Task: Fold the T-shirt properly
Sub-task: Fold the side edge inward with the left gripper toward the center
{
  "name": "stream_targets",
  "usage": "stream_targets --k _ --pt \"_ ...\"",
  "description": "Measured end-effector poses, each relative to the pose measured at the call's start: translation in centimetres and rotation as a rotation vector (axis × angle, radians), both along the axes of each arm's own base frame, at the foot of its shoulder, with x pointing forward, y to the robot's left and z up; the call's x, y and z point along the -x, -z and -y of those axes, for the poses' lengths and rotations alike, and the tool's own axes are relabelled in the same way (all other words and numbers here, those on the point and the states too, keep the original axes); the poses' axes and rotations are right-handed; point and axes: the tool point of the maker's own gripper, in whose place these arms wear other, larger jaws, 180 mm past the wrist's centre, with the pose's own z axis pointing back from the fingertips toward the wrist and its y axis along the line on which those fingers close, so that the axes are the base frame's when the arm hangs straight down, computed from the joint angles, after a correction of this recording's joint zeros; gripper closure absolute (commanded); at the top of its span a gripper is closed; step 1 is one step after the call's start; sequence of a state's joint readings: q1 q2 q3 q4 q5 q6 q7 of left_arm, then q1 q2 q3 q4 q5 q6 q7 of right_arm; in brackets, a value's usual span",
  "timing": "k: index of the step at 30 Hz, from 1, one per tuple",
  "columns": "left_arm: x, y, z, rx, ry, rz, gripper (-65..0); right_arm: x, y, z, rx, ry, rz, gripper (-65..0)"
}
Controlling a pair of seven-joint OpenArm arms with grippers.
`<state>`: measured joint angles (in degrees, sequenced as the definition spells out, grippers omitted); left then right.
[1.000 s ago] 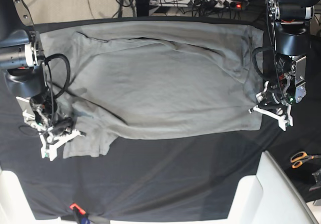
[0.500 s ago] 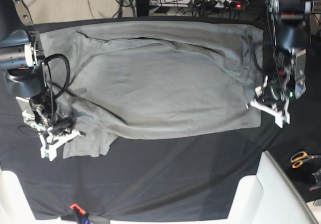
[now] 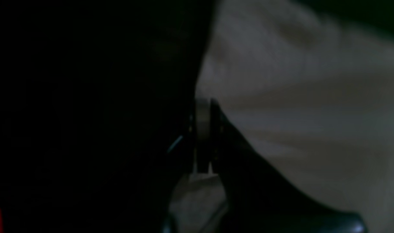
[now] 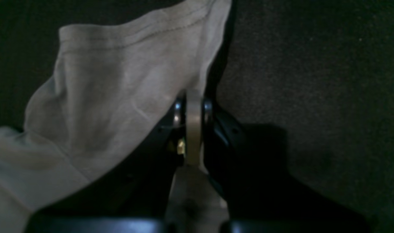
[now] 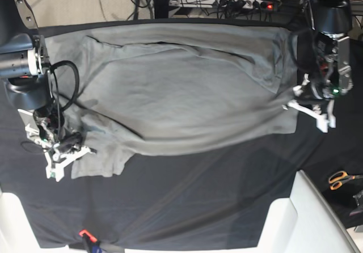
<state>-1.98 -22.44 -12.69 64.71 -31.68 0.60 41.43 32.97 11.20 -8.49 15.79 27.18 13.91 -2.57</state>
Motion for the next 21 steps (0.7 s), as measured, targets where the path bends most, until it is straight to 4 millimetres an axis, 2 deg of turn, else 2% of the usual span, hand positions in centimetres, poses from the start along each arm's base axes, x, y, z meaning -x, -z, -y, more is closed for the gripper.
stream_targets --k 3,6,7,14,15,17,19,21 --pt "-0.3 -0.5 -0.1 -0.005 0.006 0.008 0.0 0.0 0.0 -0.4 -0.005 -0.003 0.001 -0.2" --pt "-1.4 -2.0 0.1 -0.018 0.024 0.055 0.0 0.0 0.0 -0.3 -0.005 -0.003 0.001 -0.2" --pt "-1.8 -2.6 0.1 -0.023 0.029 0.071 -2.3 0.0 0.0 -0.4 -0.005 -0.003 0.001 -0.2" --pt "-3.1 -4.6 1.0 -0.016 0.065 0.081 -51.0 0.0 0.0 -0.4 -0.005 -0.004 0.0 -0.2" --pt "-3.5 -4.9 1.1 -0.014 0.065 0.086 -56.4 0.0 0.0 -0.4 -0.005 -0.004 0.001 -0.2" --pt "-4.5 -5.7 1.1 -0.015 0.064 0.11 -64.5 0.0 0.0 -0.4 -0.004 -0.004 0.0 -0.2" --pt "-5.4 -6.4 1.0 -0.015 0.063 0.135 -65.0 0.0 0.0 -0.4 -0.005 -0.004 0.0 -0.2" --pt "-5.9 -6.2 0.7 -0.004 0.048 0.131 -65.0 0.0 0.0 -0.4 -0.004 -0.004 0.0 -0.2"
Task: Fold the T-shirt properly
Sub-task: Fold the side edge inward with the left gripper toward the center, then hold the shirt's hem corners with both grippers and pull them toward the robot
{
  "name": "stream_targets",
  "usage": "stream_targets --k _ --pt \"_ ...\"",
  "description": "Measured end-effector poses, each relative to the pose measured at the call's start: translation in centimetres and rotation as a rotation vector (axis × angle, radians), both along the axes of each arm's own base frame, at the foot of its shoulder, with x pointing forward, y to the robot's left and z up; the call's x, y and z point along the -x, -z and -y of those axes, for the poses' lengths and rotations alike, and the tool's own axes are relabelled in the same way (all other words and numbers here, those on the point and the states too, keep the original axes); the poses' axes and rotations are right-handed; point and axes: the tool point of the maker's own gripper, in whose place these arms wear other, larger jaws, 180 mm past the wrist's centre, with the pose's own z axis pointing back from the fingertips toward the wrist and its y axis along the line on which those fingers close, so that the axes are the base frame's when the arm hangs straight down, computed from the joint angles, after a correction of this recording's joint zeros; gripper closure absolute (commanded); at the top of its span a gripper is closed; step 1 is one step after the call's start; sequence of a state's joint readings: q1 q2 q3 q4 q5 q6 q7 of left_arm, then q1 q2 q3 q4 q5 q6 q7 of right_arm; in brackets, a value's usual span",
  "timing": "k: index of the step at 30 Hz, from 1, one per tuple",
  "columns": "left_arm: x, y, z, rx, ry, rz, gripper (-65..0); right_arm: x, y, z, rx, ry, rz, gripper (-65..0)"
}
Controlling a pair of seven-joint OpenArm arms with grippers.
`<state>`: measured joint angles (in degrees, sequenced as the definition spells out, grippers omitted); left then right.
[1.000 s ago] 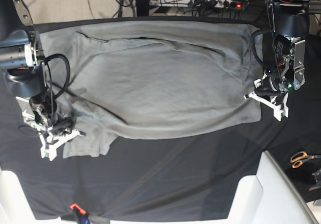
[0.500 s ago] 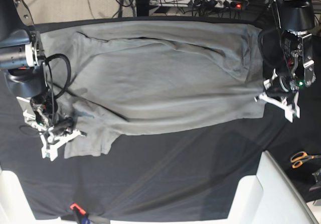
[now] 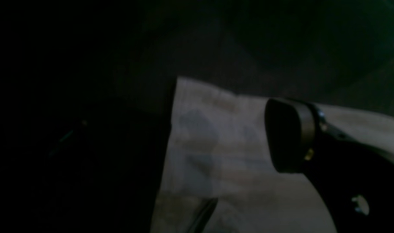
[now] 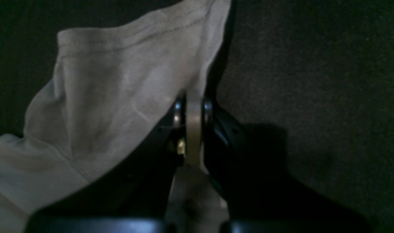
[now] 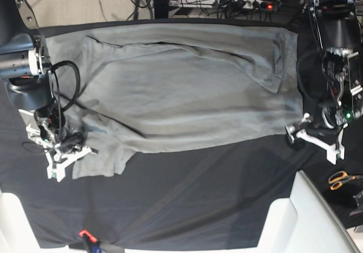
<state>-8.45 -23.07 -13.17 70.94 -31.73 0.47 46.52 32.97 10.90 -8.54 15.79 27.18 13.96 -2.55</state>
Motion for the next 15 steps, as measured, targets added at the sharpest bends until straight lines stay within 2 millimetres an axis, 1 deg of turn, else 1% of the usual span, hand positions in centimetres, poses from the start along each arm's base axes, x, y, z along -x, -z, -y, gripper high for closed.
stream_targets --k 2,5,9,15 --pt "-0.4 1.0 -0.8 0.021 -0.04 -0.032 -65.0 0.0 0.0 0.2 0.0 0.003 0.0 -0.2" --pt "-0.5 2.7 -1.6 0.055 -0.093 -0.087 -65.0 0.0 0.0 0.3 0.001 0.006 0.001 -0.2" --pt "-1.4 3.5 -2.0 0.06 -0.123 -0.052 -65.0 0.0 0.0 0.2 -0.001 0.004 0.0 -0.2" --pt "-0.4 5.8 -2.5 0.047 -0.147 -0.097 -65.0 0.0 0.0 0.2 -0.001 0.004 -0.001 -0.2"
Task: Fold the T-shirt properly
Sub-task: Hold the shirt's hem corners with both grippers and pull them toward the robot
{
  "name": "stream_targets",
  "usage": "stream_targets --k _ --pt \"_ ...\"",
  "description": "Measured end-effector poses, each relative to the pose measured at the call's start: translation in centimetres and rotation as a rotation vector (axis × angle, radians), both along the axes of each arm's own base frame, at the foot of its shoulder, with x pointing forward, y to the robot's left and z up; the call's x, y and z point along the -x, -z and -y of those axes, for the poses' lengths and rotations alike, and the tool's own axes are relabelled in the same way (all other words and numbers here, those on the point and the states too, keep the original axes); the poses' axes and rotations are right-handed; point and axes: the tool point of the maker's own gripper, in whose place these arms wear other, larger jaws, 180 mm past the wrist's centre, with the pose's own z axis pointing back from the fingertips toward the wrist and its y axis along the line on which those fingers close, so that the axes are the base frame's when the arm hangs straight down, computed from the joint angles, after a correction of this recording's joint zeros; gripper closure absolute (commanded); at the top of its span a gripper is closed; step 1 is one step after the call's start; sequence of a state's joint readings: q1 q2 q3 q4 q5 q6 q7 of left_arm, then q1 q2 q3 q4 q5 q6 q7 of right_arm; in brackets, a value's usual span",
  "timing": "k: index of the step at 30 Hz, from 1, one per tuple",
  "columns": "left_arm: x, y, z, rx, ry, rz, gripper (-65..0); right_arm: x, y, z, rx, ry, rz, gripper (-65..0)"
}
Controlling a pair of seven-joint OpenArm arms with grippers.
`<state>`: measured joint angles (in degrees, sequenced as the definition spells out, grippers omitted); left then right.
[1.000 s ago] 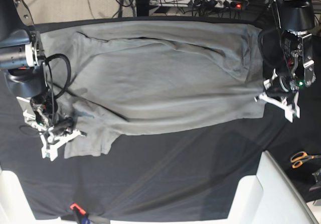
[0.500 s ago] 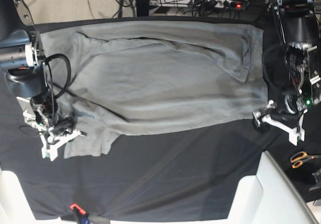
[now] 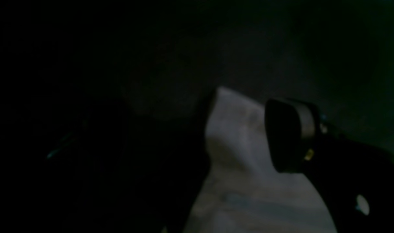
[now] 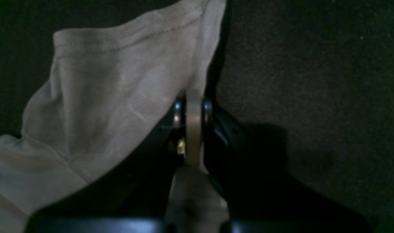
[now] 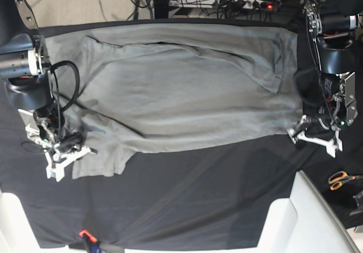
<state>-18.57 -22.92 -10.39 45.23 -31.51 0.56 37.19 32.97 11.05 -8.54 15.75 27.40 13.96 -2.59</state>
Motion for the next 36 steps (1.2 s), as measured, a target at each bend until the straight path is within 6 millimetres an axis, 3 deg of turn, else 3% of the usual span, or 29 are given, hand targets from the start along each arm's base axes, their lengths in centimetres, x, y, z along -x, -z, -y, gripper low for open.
stream_targets --k 3,10,17,24,29,36 --pt "-0.2 1.2 0.7 -0.035 0.039 -0.02 -65.0 0.0 0.0 0.0 0.0 0.0 0.001 -0.2" --pt "-1.0 1.5 2.1 -0.051 0.115 0.017 -64.5 0.0 0.0 0.0 0.0 0.0 0.0 -0.2" --pt "-1.4 1.7 3.3 -0.03 0.126 0.032 -39.3 0.0 0.0 0.1 0.002 0.001 0.0 -0.2" --pt "-1.8 1.7 4.0 -0.014 0.122 0.057 -22.1 0.0 0.0 0.1 0.002 0.001 0.0 -0.2" --pt "-1.7 2.2 3.4 -0.022 0.097 0.081 -2.1 0.0 0.0 0.3 0.004 0.002 0.0 -0.2" --pt "-2.4 2.1 2.7 -0.026 0.076 0.096 0.0 0.1 -0.1 0.9 0.011 0.007 -0.003 -0.2"
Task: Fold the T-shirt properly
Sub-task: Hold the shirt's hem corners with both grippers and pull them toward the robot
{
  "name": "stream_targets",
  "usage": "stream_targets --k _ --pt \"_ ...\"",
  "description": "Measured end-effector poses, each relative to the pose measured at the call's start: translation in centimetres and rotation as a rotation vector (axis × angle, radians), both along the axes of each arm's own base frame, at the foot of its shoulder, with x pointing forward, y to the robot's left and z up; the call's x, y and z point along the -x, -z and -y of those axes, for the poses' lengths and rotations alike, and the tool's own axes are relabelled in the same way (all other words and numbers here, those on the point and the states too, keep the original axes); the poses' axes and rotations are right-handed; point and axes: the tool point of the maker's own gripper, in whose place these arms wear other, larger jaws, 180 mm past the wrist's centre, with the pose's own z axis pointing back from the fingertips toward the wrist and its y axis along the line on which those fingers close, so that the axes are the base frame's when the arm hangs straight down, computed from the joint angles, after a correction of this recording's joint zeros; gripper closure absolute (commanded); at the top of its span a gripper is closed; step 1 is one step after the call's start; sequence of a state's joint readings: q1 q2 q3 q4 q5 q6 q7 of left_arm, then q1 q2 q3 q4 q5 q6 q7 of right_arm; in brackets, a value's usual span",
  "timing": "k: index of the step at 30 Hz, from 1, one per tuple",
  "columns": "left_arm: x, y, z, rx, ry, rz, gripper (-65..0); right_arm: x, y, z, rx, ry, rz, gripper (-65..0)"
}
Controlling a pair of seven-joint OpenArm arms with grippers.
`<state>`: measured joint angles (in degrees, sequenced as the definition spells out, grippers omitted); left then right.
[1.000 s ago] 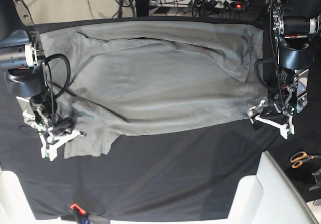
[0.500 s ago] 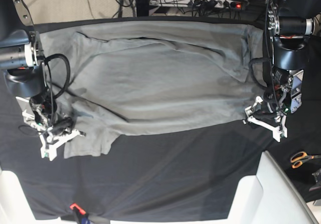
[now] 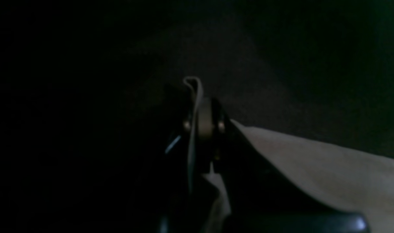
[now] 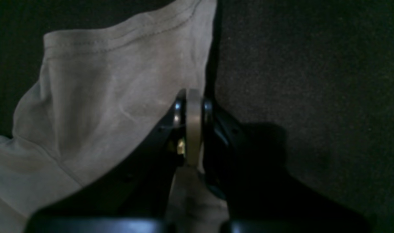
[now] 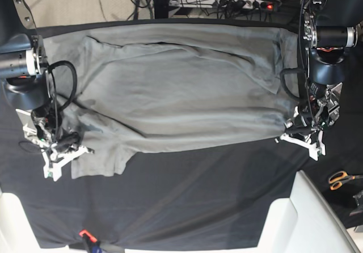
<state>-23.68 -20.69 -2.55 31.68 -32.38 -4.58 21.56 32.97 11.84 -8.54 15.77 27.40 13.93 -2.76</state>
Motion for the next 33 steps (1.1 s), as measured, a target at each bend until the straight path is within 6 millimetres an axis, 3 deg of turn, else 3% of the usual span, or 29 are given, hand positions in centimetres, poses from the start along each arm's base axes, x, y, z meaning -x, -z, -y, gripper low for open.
stream_targets --k 6,12,17,33 --pt "-1.3 -1.3 -0.7 -0.013 0.007 -0.003 0.0 -0.3 -0.3 -0.3 -0.002 -0.007 0.01 -0.2" --pt "-3.4 -3.4 -0.8 -0.098 0.07 0.026 0.0 -2.6 -2.9 -0.9 0.001 -0.027 0.096 -0.2" --pt "-4.6 -5.1 -0.5 -0.114 0.09 0.081 0.0 -2.9 -3.4 -0.3 0.01 -0.025 0.105 -0.2" --pt "-4.6 -4.8 0.2 -0.109 0.094 0.081 0.0 -6.5 -7.7 -0.5 0.02 -0.043 0.206 -0.2"
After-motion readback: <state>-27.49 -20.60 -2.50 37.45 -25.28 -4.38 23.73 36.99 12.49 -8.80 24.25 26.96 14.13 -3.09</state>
